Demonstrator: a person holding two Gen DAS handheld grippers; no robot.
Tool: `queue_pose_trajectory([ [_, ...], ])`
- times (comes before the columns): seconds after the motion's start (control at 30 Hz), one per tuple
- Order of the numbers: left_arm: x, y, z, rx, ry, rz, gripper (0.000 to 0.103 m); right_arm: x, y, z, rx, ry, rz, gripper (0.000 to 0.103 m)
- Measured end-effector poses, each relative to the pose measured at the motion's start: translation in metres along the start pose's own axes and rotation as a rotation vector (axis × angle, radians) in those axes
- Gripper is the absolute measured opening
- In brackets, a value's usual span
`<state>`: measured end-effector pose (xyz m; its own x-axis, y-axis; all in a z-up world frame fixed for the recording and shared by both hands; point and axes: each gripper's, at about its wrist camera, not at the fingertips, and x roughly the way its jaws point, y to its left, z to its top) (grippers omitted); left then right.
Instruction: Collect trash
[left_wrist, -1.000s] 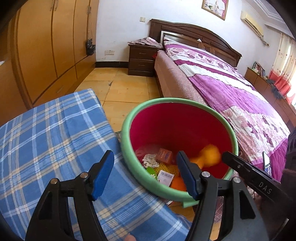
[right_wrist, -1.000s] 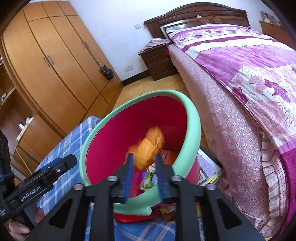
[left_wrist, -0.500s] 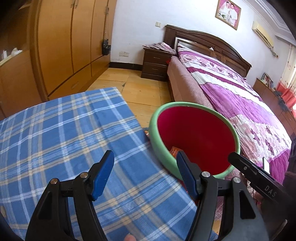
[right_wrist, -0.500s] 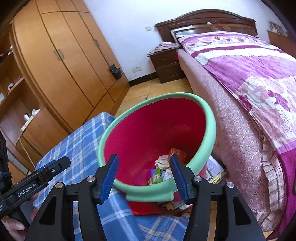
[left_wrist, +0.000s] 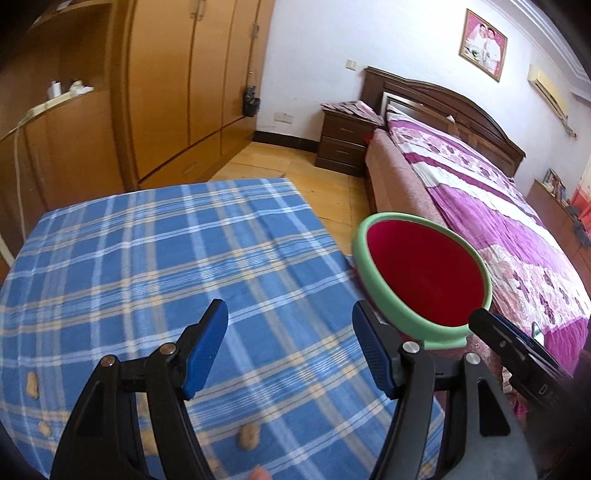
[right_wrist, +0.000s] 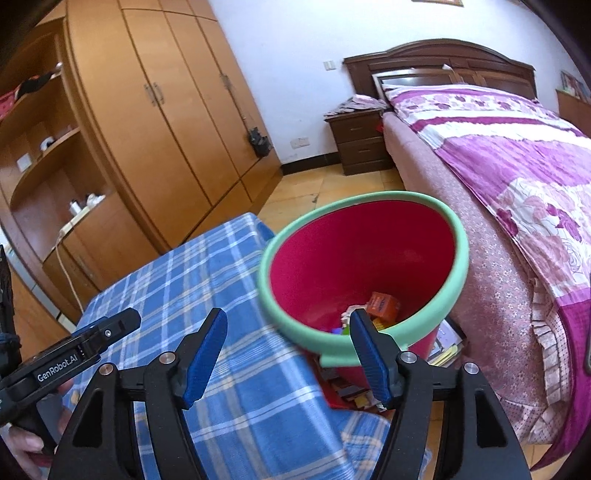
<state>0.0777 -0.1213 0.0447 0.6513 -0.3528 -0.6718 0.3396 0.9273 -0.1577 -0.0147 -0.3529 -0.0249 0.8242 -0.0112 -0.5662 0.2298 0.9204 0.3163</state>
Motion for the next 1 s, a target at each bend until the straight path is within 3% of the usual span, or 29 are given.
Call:
queue_pose_trajectory([
  [0.47,-0.029,0.052,-0.039,-0.064,-0.029,0.176,0.07,-0.004,0.055,-0.033,-0.158,0.0,0.001,0.07],
  [1.0,-0.046,0.066,-0.063,-0.094,-0.047,0.236,0.069,-0.015,0.076,-0.056,-0.201,-0.012,0.006,0.07],
])
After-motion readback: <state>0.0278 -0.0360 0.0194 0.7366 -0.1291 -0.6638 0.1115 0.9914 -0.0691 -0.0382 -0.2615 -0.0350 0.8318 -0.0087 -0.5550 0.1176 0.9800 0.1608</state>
